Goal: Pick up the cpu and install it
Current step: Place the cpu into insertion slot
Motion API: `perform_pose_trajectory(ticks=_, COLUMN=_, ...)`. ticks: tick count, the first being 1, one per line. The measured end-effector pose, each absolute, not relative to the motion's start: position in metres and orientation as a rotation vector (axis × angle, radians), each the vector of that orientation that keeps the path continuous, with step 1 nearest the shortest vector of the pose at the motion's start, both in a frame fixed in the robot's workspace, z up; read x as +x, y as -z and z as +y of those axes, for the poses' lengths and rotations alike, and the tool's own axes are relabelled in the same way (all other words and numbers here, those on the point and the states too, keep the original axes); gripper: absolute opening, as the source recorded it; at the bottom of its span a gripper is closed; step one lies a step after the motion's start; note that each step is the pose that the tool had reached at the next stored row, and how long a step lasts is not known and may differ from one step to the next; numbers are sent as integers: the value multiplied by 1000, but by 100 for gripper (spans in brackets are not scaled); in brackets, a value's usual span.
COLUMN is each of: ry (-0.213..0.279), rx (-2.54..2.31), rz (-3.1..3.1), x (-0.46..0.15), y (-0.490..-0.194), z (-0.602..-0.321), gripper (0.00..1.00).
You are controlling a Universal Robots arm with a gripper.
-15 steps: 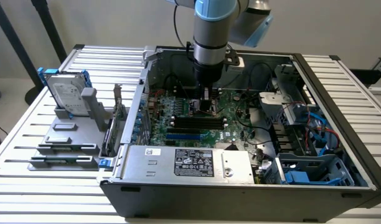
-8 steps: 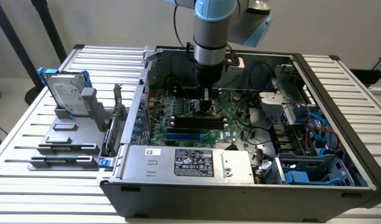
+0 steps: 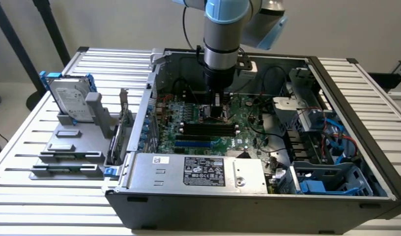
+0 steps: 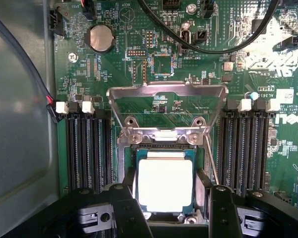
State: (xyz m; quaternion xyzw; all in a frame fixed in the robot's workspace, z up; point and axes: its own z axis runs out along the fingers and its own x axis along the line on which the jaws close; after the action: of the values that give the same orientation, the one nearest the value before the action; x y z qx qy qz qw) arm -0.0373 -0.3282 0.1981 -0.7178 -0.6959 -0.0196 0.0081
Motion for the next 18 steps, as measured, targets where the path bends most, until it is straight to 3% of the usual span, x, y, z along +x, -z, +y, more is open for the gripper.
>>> perform_pose_trajectory(ticks=18, ry=59, rx=-2247, rz=-2172, x=-37, y=-196, z=-327, gripper=55)
